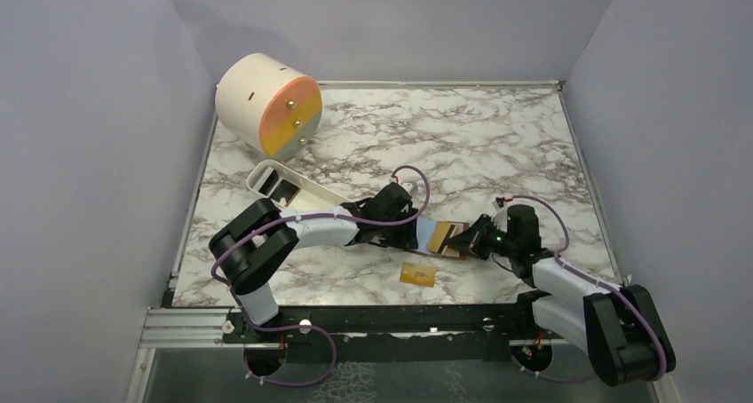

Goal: Put the credit cards into the card holder
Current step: Insert the credit card into the card holder.

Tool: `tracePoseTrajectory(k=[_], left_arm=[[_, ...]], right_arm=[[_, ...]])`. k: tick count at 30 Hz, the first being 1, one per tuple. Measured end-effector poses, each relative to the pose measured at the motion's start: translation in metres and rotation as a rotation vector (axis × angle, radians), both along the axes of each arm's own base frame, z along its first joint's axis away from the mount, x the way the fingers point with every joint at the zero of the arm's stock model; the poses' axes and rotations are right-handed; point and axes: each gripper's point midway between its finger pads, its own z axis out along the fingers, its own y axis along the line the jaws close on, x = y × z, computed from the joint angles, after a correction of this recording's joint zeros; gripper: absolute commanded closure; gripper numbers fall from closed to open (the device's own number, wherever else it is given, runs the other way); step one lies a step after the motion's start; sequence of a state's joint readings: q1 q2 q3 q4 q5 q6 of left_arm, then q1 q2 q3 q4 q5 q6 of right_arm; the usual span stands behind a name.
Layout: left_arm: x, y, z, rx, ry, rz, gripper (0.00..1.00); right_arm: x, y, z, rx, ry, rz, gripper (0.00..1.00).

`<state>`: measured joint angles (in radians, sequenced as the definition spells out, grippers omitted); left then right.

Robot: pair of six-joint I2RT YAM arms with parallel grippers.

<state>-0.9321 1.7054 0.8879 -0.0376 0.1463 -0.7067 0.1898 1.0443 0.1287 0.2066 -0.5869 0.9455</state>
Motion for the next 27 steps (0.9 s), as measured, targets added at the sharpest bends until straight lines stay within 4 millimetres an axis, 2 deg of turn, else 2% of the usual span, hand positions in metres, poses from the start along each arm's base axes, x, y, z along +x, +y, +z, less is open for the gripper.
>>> tracePoseTrajectory(k=[13,27], left_arm=[[0.0,0.0,0.0,0.0,0.001,0.001,0.58],[0.0,-0.001,0.0,-0.001,0.001,0.0,0.59]], right_arm=[[-0.011,0.001,-0.015,-0.021,0.063,0.053,0.99],[0.003,0.012,-0.017,-0.01,0.103,0.141,0.97]])
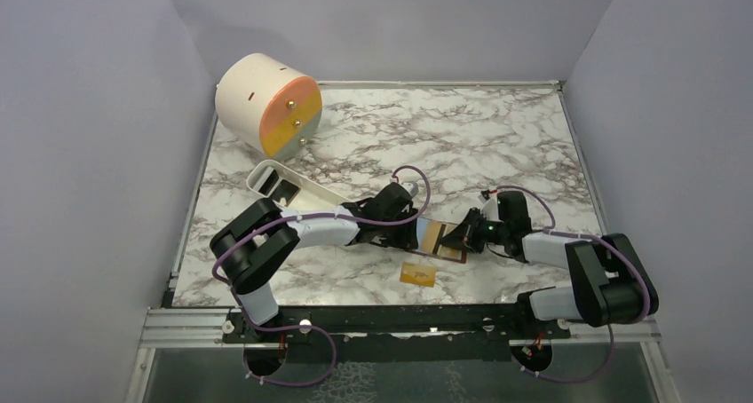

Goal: Put the credit cards into the card holder
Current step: Insert the credit card into the card holder.

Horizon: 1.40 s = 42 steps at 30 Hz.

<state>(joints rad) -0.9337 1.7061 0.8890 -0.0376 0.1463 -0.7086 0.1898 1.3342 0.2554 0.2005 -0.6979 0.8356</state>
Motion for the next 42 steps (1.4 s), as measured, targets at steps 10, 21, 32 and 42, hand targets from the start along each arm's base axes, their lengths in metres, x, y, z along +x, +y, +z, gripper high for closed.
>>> tracePoseTrajectory(k=[10,21,32,42], left_arm=[[0.004,-0.01,0.0,-0.009,0.002,-0.002,0.6],[0.005,-0.016,0.001,-0.03,-0.002,0.003,0.6],[0.01,-0.024,0.001,-0.059,-0.025,-0.009,0.6],[0.016,-0.029,0.002,-0.045,-0.052,-0.038,0.6]], right_arm=[[0.034,-0.004,0.005,-0.109,-0.054,0.046,0.66],[0.038,-0.019,0.007,-0.236,-0.115,0.065,0.82],[0.037,-0.017,0.001,-0.227,-0.114,0.097,0.87],[0.043,-0.019,0.005,-0.28,-0.145,0.157,0.72]])
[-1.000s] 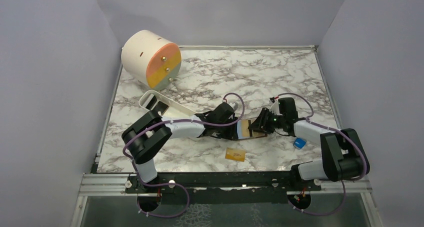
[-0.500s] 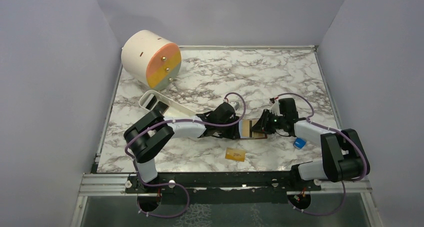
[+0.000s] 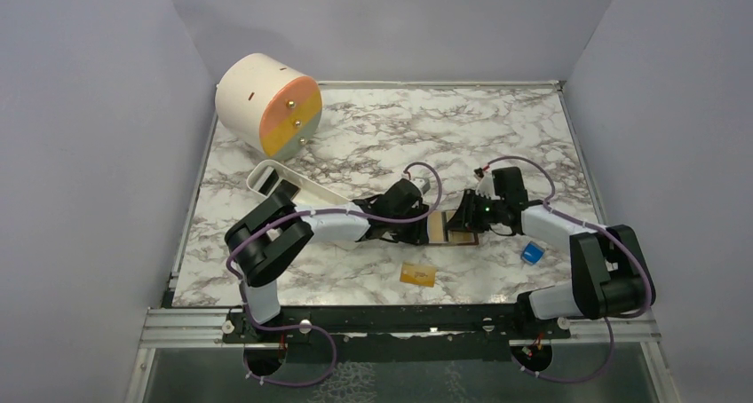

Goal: Put the credit cards into the card holder
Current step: Insert the credit card into the card holder.

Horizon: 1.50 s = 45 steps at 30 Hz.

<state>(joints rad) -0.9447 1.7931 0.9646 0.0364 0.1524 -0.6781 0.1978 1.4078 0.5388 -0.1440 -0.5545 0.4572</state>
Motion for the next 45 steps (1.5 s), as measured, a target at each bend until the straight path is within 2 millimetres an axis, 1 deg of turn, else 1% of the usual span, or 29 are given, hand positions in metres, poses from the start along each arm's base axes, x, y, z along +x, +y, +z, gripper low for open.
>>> tracePoseTrajectory(k=[4,6,7,10,12,14,19,22,26,31,34,37,39,41,45], left_arm=[[0.005,0.002,0.001,0.03,-0.014,0.011,0.6],[0.007,0.005,0.001,0.048,-0.02,0.025,0.61],[0.008,0.007,0.0,0.058,-0.02,0.031,0.63],[0.011,0.009,-0.001,0.07,-0.026,0.046,0.79],[0.014,0.012,-0.001,0.076,-0.023,0.058,0.86],[0.016,0.012,0.0,0.079,-0.023,0.064,0.89],[0.02,0.011,-0.002,0.081,-0.019,0.073,0.93],[0.02,0.012,-0.007,0.088,-0.011,0.075,0.94],[0.021,0.01,-0.007,0.084,-0.013,0.074,0.93],[0.021,0.01,-0.006,0.088,-0.013,0.073,0.92],[0.022,0.013,-0.006,0.103,-0.015,0.074,0.86],[0.024,0.017,-0.005,0.115,-0.017,0.085,0.77],[0.026,0.02,0.001,0.111,-0.021,0.092,0.72],[0.029,0.021,0.01,0.095,-0.032,0.1,0.68],[0.036,0.014,0.031,0.038,-0.055,0.111,0.62]], right_arm=[[0.006,-0.007,0.008,-0.054,-0.017,-0.01,0.71],[0.008,-0.009,0.011,-0.069,-0.026,-0.018,0.75],[0.009,-0.01,0.013,-0.074,-0.029,-0.021,0.79],[0.009,-0.012,0.012,-0.091,-0.023,-0.033,0.87],[0.009,-0.013,0.01,-0.096,-0.016,-0.036,0.91],[0.008,-0.014,0.007,-0.101,-0.007,-0.038,0.93],[0.005,-0.014,-0.005,-0.133,0.028,-0.041,0.96],[0.005,-0.009,-0.008,-0.142,0.026,-0.03,0.97],[0.004,0.001,-0.009,-0.147,0.016,-0.007,0.97],[0.004,0.007,-0.008,-0.165,0.0,0.002,0.97],[0.006,0.006,-0.007,-0.189,-0.002,-0.008,0.96],[0.007,0.001,-0.004,-0.218,0.0,-0.022,0.92],[0.007,-0.002,0.001,-0.232,-0.004,-0.033,0.89],[0.007,-0.003,0.009,-0.235,-0.016,-0.038,0.87],[0.011,-0.002,0.023,-0.219,-0.058,-0.044,0.82]])
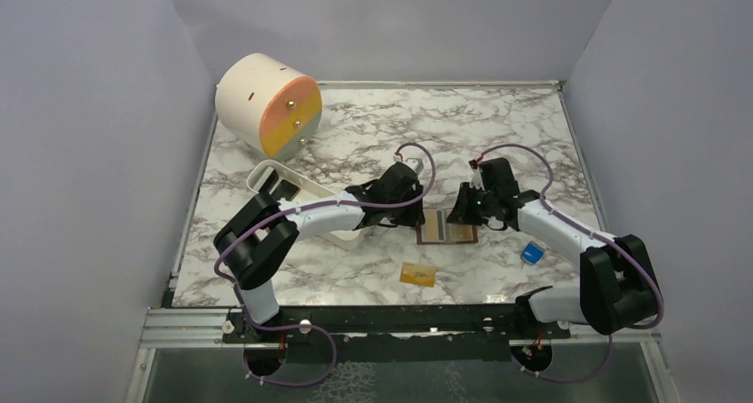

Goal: Put the credit cards into the card holder
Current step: Insert the credit card into the card holder, then turn over the card slot in the card holder.

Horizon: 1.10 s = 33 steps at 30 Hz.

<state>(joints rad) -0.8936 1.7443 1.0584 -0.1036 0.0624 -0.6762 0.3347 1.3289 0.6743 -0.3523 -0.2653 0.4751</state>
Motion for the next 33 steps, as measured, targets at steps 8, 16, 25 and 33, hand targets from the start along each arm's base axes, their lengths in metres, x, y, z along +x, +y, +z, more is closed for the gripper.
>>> tracePoseTrajectory(k=[8,16,25,33], left_arm=[[0.004,-0.022,0.02,-0.131,-0.002,-0.001,0.52],[0.007,-0.027,0.017,-0.22,0.027,0.018,0.48],[0.016,-0.024,0.009,-0.234,0.035,0.039,0.48],[0.017,-0.031,0.006,-0.267,0.044,0.019,0.48]], right_arm=[[-0.002,0.004,-0.011,0.01,0.041,0.015,0.8],[-0.006,0.014,-0.03,0.057,0.09,0.034,0.92],[-0.005,0.014,-0.035,0.067,0.076,0.027,0.96],[-0.003,0.018,-0.035,0.092,0.057,0.023,0.96]])
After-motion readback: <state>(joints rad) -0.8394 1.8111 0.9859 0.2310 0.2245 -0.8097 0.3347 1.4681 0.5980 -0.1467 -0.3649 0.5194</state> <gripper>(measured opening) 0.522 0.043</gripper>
